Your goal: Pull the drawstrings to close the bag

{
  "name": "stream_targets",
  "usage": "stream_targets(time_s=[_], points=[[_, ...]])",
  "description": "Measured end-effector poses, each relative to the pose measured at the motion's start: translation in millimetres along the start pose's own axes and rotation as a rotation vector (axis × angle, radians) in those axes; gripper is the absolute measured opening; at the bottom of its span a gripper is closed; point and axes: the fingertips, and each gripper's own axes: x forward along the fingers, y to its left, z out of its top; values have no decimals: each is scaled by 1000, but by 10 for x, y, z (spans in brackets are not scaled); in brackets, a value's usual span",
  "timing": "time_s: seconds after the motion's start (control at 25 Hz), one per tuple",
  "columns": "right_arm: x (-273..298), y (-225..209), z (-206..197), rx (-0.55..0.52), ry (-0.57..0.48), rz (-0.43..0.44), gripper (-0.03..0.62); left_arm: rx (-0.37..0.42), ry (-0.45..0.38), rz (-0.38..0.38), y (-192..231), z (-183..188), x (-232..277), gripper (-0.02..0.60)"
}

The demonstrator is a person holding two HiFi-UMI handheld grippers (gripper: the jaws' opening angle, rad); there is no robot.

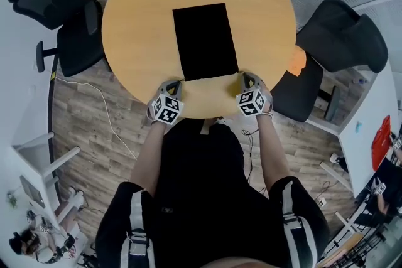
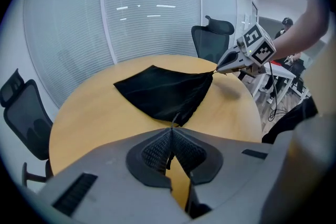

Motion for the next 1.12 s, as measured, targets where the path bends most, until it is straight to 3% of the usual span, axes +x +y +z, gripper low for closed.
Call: stream_targets(time_s=[0.28, 0.48, 0.68, 0.88, 1.12], points=[[-525, -413, 538, -8, -150, -104, 55, 22, -159, 149, 261, 664, -602, 17], [-1018, -692, 950, -69, -264, -193, 55, 44, -260, 257, 351, 1089, -1098, 17], [-1507, -905, 1274, -96, -369, -260, 55, 27, -351, 339, 409, 1402, -1591, 17], [-1926, -993, 1372, -113, -438, -304, 55, 39, -412, 401, 297, 1582, -2016, 17], [-2217, -1043, 1198, -123, -475, -318, 55, 33, -439, 462, 48, 1611, -2358, 17]])
